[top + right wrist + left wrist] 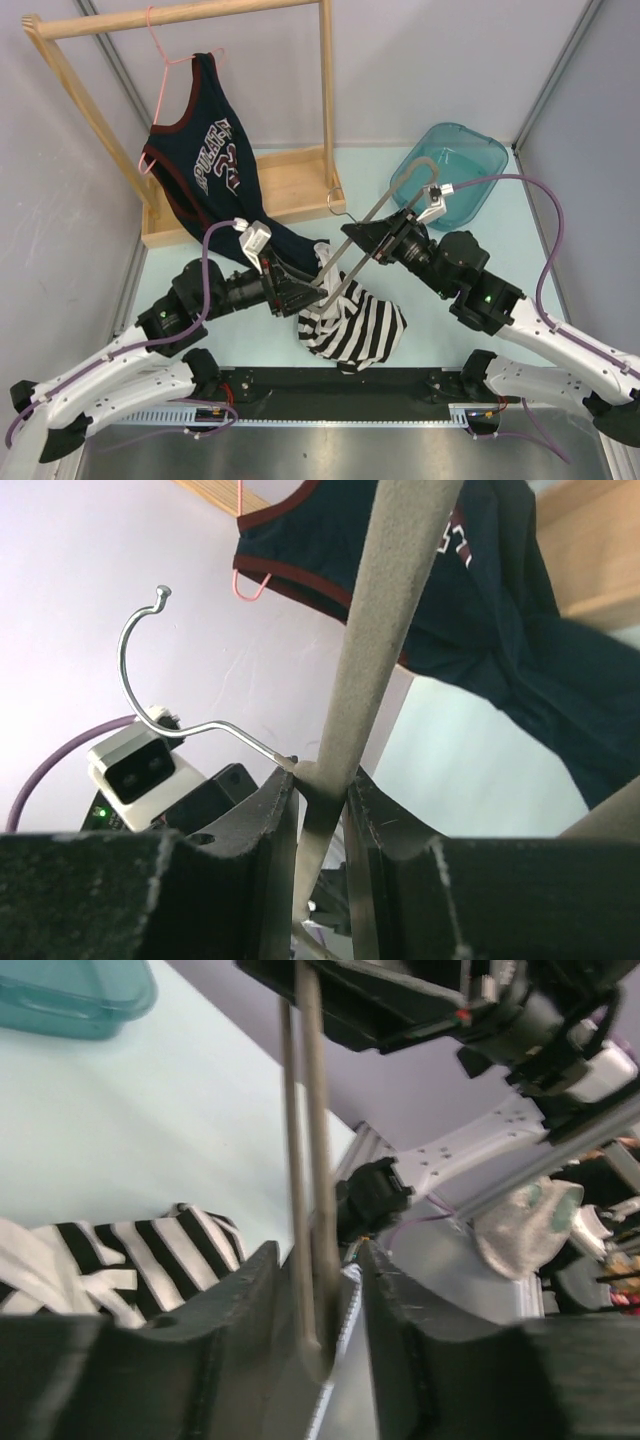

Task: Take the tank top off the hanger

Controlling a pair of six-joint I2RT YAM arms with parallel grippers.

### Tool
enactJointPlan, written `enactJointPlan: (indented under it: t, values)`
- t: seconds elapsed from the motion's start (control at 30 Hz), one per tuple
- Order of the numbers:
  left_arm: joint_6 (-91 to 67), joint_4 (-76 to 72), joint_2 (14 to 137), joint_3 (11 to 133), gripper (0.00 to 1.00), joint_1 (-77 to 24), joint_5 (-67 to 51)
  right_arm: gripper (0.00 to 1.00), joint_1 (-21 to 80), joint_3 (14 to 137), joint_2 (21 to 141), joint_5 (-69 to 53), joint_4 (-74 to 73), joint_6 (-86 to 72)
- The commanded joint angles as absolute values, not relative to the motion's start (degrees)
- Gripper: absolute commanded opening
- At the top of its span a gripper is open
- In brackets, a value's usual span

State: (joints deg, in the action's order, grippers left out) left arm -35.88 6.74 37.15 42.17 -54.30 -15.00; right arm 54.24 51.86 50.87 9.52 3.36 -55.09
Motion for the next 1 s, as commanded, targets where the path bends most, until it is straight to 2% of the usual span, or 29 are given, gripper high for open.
enactJointPlan:
  t: [0.0, 0.03, 0.17, 0.2, 0.3, 0.33, 0.37, 0.43, 0.47, 0.53, 0.67, 0.83, 0.93, 0.97]
  values:
    - [-35.16, 8.17, 37.27, 44.21, 0.35, -55.11, -7.83, 0.00, 54.05, 51.77, 49.13, 8.88, 8.26, -60.64]
    - [-35.07, 8.96, 37.35, 44.73, 0.30, -55.11, -7.39, 0.00, 54.05, 51.51, 48.78, 9.22, 8.26, -61.17]
    - [-35.15, 10.11, 37.62, 45.52, 0.29, -55.11, -7.47, 0.00, 55.98, 47.82, 47.29, 11.15, 14.47, -64.24]
    - [-35.16, 10.19, 37.62, 45.61, 0.26, -55.28, -7.38, 0.00, 56.51, 47.38, 47.29, 11.86, 15.20, -64.42]
    - [-34.89, 11.24, 37.27, 46.05, 0.07, -55.37, -5.20, 0.00, 57.74, 47.90, 48.77, 12.05, 15.20, -64.16]
    - [-34.89, 12.47, 37.09, 47.01, 0.00, -55.37, -3.71, 0.07, 57.66, 48.60, 48.87, 10.82, 15.03, -63.64]
    - [-34.63, 15.26, 36.74, 47.63, 0.00, -55.37, -2.04, 0.34, 57.83, 49.39, 48.95, 10.72, 12.77, -63.02]
    - [-34.45, 19.31, 36.21, 51.04, 0.00, -55.37, 5.07, 0.57, 57.75, 51.67, 48.78, 12.03, 7.50, -60.92]
    - [-33.76, 24.47, 36.38, 52.54, 0.00, -55.37, 7.36, 0.75, 57.83, 53.77, 48.52, 12.82, 1.03, -60.04]
    - [-32.00, 29.24, 37.70, 57.62, 0.00, -55.37, 13.32, 0.85, 57.74, 55.02, 46.25, 15.63, -7.16, -57.32]
    - [-26.39, 42.59, 42.35, 68.01, 0.00, -55.20, 23.53, 0.88, 57.74, 54.93, 38.86, 21.43, -17.64, -53.36]
    - [-17.96, 51.49, 49.30, 82.23, 0.00, -52.22, 34.18, 0.86, 57.74, 55.02, 27.10, 30.31, -34.06, -52.12]
    - [-12.16, 52.29, 54.30, 89.26, 0.00, -43.27, 29.21, 0.86, 57.66, 55.11, 23.13, 33.30, -41.62, -53.43]
    - [-10.91, 52.29, 56.93, 90.95, 0.00, -36.89, 21.26, 0.86, 57.66, 55.28, 20.85, 33.75, -43.31, -54.39]
